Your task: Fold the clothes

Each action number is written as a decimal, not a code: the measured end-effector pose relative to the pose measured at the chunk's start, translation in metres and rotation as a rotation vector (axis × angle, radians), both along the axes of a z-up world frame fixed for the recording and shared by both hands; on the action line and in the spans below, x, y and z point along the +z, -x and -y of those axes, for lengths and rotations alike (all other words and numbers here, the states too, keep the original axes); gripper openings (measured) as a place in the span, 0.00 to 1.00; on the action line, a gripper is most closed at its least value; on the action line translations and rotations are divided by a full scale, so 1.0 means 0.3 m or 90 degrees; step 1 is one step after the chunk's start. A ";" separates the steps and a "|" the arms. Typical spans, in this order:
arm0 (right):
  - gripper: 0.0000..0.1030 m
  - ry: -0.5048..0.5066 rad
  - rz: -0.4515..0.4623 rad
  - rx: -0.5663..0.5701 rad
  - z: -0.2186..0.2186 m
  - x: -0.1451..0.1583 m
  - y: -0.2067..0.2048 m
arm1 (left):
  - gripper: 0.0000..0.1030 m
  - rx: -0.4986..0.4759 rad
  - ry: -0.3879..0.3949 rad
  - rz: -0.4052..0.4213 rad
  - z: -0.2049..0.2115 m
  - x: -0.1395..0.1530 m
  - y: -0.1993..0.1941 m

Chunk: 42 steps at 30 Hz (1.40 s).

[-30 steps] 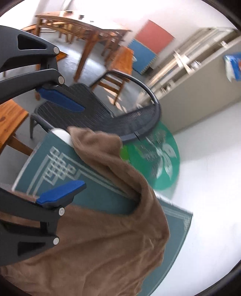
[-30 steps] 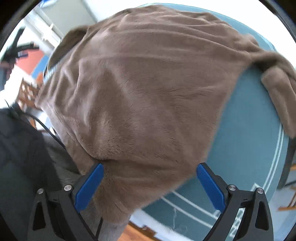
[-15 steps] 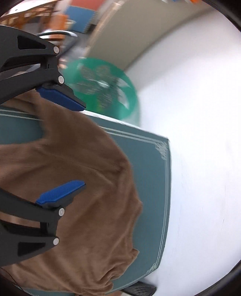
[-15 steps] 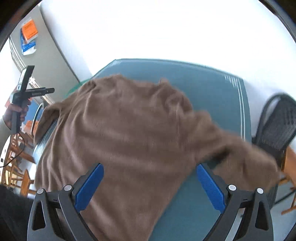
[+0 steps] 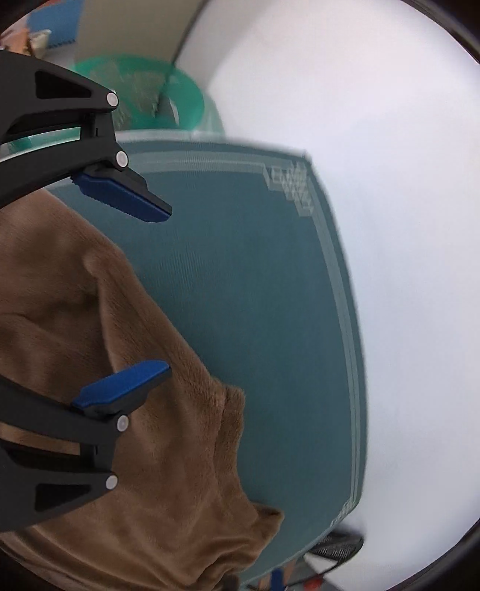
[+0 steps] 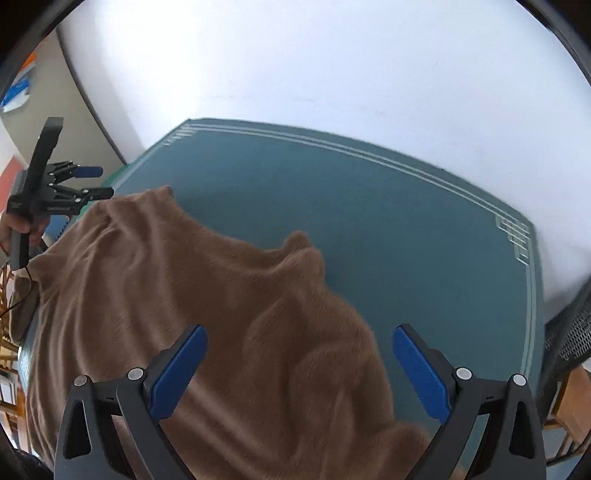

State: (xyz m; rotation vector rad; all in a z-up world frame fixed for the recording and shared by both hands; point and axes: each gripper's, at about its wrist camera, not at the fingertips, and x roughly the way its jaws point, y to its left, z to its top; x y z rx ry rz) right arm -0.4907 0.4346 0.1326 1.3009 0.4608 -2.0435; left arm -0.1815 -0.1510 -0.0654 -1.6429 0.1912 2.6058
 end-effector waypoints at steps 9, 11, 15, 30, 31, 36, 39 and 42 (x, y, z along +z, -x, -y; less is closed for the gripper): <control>0.89 -0.031 0.055 0.060 0.079 -0.149 0.062 | 0.79 -0.102 -0.029 0.051 -0.067 -0.127 0.036; 0.64 -0.047 0.054 0.066 0.076 -0.146 0.051 | 0.78 -0.110 -0.033 0.059 -0.076 -0.142 0.041; 0.23 -0.062 0.034 0.066 0.089 -0.144 0.047 | 0.33 -0.090 -0.072 0.071 -0.075 -0.141 0.069; 0.11 -0.118 -0.098 -0.049 0.173 -0.100 0.158 | 0.09 -0.065 0.035 0.012 -0.198 -0.152 0.174; 0.11 -0.116 -0.092 -0.055 0.175 -0.111 0.162 | 0.11 -0.067 0.041 0.009 -0.203 -0.152 0.170; 0.54 -0.057 -0.073 -0.064 0.121 -0.027 0.100 | 0.30 -0.060 0.051 0.009 -0.197 -0.130 0.151; 0.80 -0.020 -0.062 -0.069 0.086 0.029 0.060 | 0.47 -0.021 0.050 0.003 -0.157 -0.082 0.124; 0.80 0.017 -0.051 -0.074 0.052 0.084 0.019 | 0.49 0.013 0.042 -0.021 -0.121 0.001 0.048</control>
